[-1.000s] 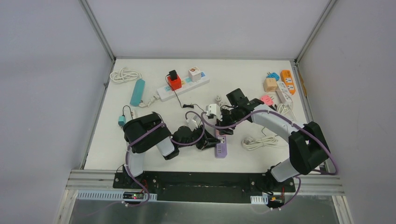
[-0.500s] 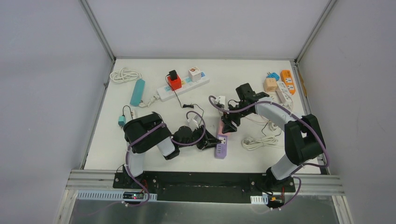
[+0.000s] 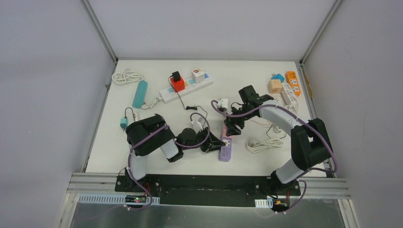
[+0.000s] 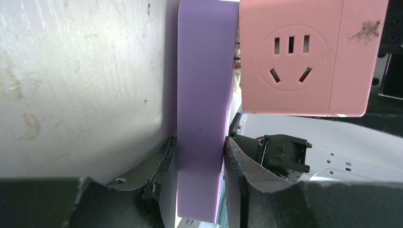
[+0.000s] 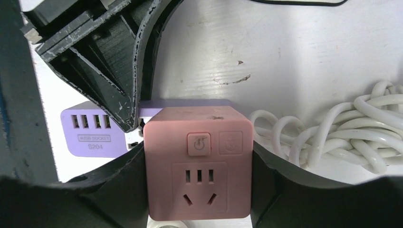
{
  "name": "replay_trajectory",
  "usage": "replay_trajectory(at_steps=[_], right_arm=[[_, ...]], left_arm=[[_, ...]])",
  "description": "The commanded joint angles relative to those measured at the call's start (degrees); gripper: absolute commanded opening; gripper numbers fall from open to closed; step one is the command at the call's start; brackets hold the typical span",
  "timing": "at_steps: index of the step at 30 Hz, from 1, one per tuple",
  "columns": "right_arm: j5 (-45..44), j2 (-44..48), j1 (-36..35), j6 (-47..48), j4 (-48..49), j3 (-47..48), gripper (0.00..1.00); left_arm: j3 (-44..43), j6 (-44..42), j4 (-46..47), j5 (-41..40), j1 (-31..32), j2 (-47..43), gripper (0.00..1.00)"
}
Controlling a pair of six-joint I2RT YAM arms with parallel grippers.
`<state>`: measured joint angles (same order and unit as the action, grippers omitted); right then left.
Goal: Pull the plug off the socket
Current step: Remove the plug from the socket.
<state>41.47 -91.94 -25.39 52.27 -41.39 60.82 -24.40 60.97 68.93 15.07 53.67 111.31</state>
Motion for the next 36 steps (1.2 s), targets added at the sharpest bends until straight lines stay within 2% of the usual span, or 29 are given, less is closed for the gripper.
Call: replay_trajectory(at_steps=[1, 6, 11, 25, 32, 36], right_arm=[[-7.54, 5.12, -5.13, -1.71, 2.63, -2.46, 0.0], [-20.3, 9.0, -13.27, 1.33, 8.61, -5.98, 0.0], [-23.62, 10.53, -14.63, 1.88, 9.97, -6.87, 0.0], [4.6, 5.81, -1.21, -6.59, 0.69, -0.17, 0.0], [8.38, 5.77, 2.92, -7.42, -0.71, 0.75, 0.0], [7.74, 7.59, 4.24, -7.1, -0.6, 0.5, 0.0]], left_arm=[[0.12, -1.64, -7.33, -1.88, 0.41, 2.29, 0.0], [0.48, -1.24, -6.56, -2.17, 0.38, 2.69, 0.0], [0.87, -1.2, -6.37, -2.47, 0.35, 2.64, 0.0], [1.18, -1.03, -5.35, -2.5, 0.36, 3.11, 0.0], [1.54, -0.94, -4.8, -2.68, 0.3, 3.3, 0.0], [1.48, -0.94, -4.49, -2.51, 0.3, 3.3, 0.0]])
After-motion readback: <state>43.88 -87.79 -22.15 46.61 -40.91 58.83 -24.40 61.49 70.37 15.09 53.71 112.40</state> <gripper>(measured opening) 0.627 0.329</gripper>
